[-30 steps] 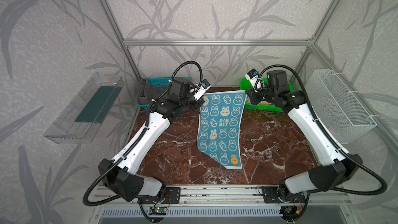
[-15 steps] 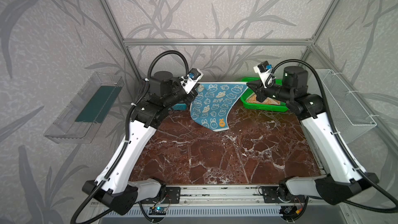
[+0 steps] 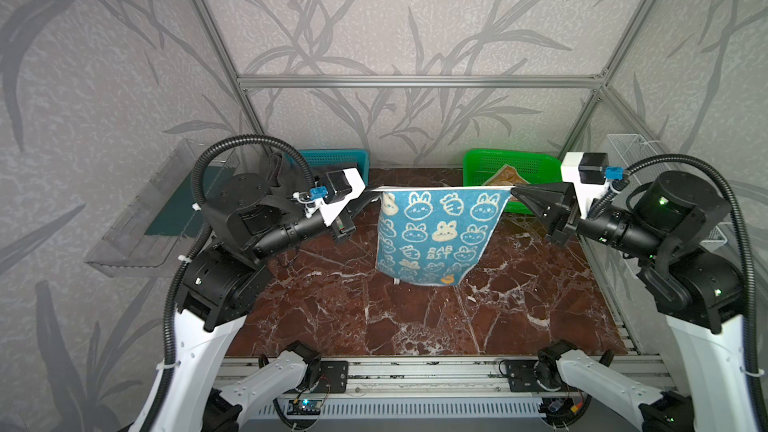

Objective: Fold and stack the towels
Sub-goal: 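Swing the hanging towel and lay it flat on the table with both grippers, then fold the far edge of the blue towel toward the robot with both grippers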

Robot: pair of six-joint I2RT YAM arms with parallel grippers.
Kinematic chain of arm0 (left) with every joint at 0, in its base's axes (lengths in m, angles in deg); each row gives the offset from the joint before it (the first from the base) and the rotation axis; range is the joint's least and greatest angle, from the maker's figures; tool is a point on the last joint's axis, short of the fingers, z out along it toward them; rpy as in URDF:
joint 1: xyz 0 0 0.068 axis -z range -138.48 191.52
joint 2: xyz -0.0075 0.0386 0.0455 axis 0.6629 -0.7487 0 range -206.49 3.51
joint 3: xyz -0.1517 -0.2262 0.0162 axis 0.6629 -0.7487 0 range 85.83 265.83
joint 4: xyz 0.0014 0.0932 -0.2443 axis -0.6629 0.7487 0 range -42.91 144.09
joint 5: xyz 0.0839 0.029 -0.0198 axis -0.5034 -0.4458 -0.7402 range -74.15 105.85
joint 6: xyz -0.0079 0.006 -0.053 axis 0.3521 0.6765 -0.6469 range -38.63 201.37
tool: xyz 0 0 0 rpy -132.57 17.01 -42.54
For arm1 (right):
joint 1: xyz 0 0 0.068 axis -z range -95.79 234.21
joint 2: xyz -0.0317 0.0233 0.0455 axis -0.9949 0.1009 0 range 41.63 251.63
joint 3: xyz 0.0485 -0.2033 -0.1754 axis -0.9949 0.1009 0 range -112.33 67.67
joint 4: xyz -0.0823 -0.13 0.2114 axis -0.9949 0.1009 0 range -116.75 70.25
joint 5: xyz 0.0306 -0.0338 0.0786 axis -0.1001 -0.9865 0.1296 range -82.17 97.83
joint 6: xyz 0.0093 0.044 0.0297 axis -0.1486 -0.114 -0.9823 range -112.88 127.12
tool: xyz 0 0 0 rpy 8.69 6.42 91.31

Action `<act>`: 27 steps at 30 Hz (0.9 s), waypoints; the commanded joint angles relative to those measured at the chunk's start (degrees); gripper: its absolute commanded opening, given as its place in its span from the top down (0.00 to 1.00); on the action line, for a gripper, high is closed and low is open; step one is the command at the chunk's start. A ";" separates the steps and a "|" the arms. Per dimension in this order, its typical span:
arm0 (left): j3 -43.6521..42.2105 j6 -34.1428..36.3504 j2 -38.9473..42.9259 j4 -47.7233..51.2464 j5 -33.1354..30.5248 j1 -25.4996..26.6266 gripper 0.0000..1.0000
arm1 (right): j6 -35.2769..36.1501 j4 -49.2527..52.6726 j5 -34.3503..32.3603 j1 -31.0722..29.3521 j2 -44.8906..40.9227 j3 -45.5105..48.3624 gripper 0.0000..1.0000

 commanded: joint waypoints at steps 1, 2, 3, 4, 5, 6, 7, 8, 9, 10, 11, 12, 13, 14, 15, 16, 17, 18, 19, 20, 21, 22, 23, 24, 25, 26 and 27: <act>0.77 0.94 0.72 0.82 -12.68 -2.58 1.00 | -0.64 5.02 -20.35 3.32 2.24 1.58 1.00; 0.01 1.53 -0.88 1.08 -14.20 -2.58 1.00 | -0.69 5.08 -21.76 3.36 3.96 2.28 1.00; -0.63 2.45 -2.63 1.52 -15.81 -2.72 1.00 | -0.84 5.19 -23.04 3.42 5.91 2.76 1.00; -1.14 3.33 -4.38 2.04 -17.56 -2.82 1.00 | -0.78 5.15 -23.96 3.56 7.66 3.21 1.00; -1.57 4.24 -6.61 2.54 -19.39 -3.12 1.00 | -0.62 4.84 -24.38 3.75 9.41 3.90 1.00; -2.03 4.96 -8.88 2.87 -20.88 -3.42 1.00 | -0.71 3.76 -25.79 3.90 11.63 5.03 1.00; -2.62 5.15 -10.71 2.73 -21.88 -3.69 1.00 | -0.48 2.82 -26.77 3.95 13.44 5.81 1.00; -3.46 5.10 -12.83 2.26 -22.29 -4.16 1.00 | -0.11 1.88 -27.37 4.12 15.70 6.47 1.00; -4.47 4.84 -14.65 1.44 -22.19 -4.58 1.00 | 0.10 1.12 -27.94 4.30 18.04 6.72 1.00; -5.57 4.51 -16.31 0.32 -21.87 -5.04 1.00 | 0.03 0.63 -28.22 4.51 20.15 6.68 1.00; -6.72 3.95 -18.09 -1.13 -21.31 -5.72 1.00 | 0.17 -0.09 -28.30 4.82 22.52 6.47 1.00; -7.76 3.52 -19.73 -2.32 -20.62 -6.32 1.00 | 0.33 -0.98 -28.38 4.97 24.40 6.39 1.00; -8.42 3.04 -21.16 -3.35 -20.14 -6.88 1.00 | 0.51 -1.95 -28.52 5.05 26.11 6.43 1.00; -9.03 2.44 -22.76 -4.37 -19.65 -7.50 1.00 | 0.84 -3.18 -28.68 5.13 27.97 6.50 1.00; -9.52 2.02 -24.51 -5.16 -19.27 -8.06 1.00 | 1.14 -4.57 -28.71 5.14 29.67 6.56 1.00; -9.86 1.77 -25.93 -5.60 -19.09 -8.26 1.00 | 1.32 -5.62 -28.72 5.14 31.00 6.62 1.00; -10.20 1.80 -27.48 -5.88 -19.21 -8.37 1.00 | 1.47 -6.74 -28.51 5.14 32.49 6.65 1.00; -10.65 1.66 -28.99 -6.37 -19.43 -8.42 1.00 | 1.59 -7.75 -27.86 5.14 33.79 6.60 1.00; -10.96 1.54 -30.18 -6.65 -19.47 -8.46 1.00 | 1.69 -8.63 -27.18 5.14 34.78 6.73 1.00; -11.39 1.41 -31.37 -7.11 -19.52 -8.46 1.00 | 1.78 -9.60 -26.52 5.14 35.77 6.83 1.00; -12.04 1.29 -32.38 -7.88 -19.78 -8.46 1.00 | 1.84 -10.26 -25.74 5.14 36.66 7.08 1.00; -12.59 1.35 -33.08 -8.54 -20.05 -8.46 1.00 | 1.97 -10.64 -25.24 5.14 37.29 7.28 1.00; -13.32 1.50 -33.78 -9.19 -20.36 -8.46 1.00 | 2.17 -10.89 -24.60 5.14 37.81 7.78 1.00; -13.88 1.41 -34.36 -9.78 -20.51 -8.51 1.00 | 2.45 -11.16 -24.26 5.14 38.13 8.47 1.00; -14.24 1.29 -34.74 -10.04 -20.44 -8.54 1.00 | 2.40 -11.38 -24.08 5.14 38.29 9.32 1.00; -14.61 0.96 -35.15 -9.97 -20.02 -8.55 1.00 | 2.45 -11.53 -23.87 5.14 38.37 10.41 1.00; -14.87 0.52 -35.50 -9.64 -19.21 -8.47 1.00 | 2.62 -11.36 -23.28 5.14 38.39 11.56 1.00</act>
